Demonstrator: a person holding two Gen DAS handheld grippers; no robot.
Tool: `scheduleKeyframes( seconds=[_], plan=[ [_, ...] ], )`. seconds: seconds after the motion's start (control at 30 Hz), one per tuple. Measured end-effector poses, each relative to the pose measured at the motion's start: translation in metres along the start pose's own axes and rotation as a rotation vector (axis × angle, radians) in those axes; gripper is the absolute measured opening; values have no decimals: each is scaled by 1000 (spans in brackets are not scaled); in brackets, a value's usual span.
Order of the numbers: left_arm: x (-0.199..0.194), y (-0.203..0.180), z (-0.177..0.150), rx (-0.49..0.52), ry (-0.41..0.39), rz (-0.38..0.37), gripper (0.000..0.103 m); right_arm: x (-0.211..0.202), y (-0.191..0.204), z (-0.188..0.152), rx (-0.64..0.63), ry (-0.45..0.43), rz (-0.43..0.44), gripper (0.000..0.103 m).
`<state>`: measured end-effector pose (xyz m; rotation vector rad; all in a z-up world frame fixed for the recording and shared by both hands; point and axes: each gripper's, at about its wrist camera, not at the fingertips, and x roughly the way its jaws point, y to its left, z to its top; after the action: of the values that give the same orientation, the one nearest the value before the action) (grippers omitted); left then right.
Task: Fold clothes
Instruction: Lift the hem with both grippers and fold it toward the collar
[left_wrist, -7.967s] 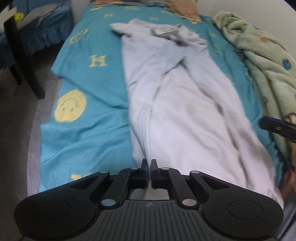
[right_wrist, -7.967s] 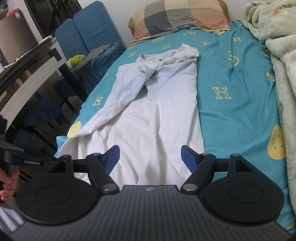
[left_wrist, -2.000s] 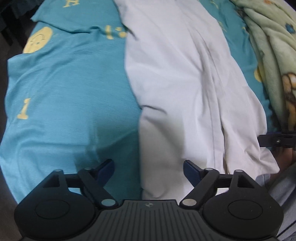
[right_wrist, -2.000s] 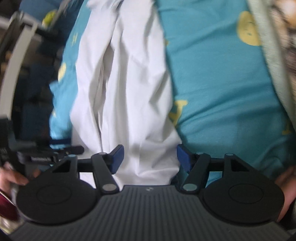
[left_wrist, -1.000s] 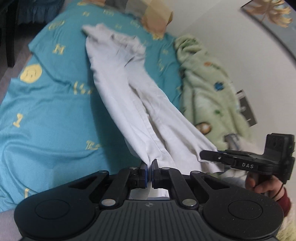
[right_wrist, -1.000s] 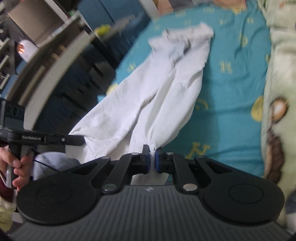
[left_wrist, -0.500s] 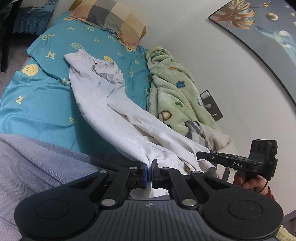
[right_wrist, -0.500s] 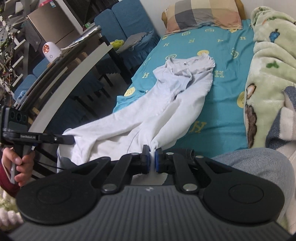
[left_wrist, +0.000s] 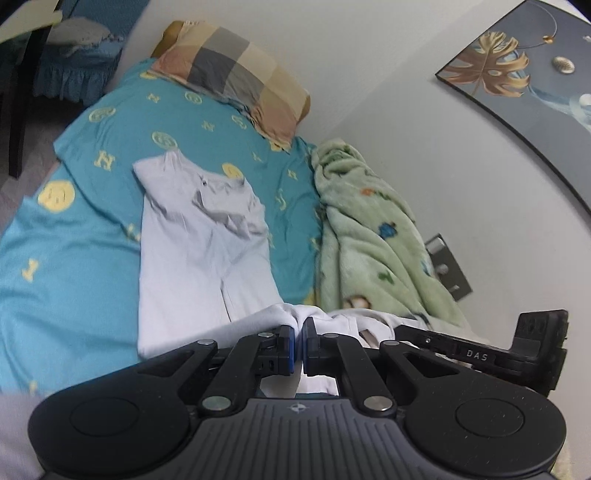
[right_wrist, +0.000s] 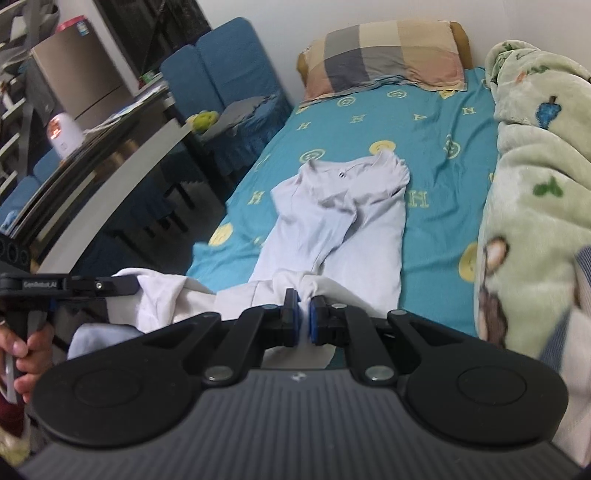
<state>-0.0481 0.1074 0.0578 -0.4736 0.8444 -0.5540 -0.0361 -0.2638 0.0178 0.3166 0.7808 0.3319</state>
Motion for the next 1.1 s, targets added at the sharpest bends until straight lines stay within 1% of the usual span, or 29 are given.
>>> scheduleKeyframes(
  seconds=[0.17, 0.27, 0.4, 0.5, 0.63, 0.77, 0.87, 1.0, 1.1],
  plan=[
    [45, 16, 37, 2, -29, 31, 4, 43, -21, 32, 41, -42, -20, 10],
    [76, 29, 56, -4, -48, 61, 4, 72, -33, 45, 55, -50, -35, 10],
    [118, 51, 74, -28, -67, 106, 4, 117, -48, 55, 59, -35, -75, 10],
    [156, 66, 83, -3, -57, 155, 4, 154, -59, 59, 49, 4, -118, 10],
    [201, 90, 87, 13, -38, 206, 4, 199, -67, 58, -14, 40, -168, 10],
    [229, 113, 87, 44, -25, 264, 4, 230, -77, 56, -50, 40, -175, 10],
    [244, 127, 84, 32, -5, 285, 4, 248, -83, 52, -56, 49, -178, 10],
    [253, 139, 81, 36, 3, 302, 5, 267, -88, 43, -76, 60, -186, 10],
    [258, 144, 79, 39, 12, 306, 5, 272, -91, 41, -69, 63, -179, 10]
  ],
)
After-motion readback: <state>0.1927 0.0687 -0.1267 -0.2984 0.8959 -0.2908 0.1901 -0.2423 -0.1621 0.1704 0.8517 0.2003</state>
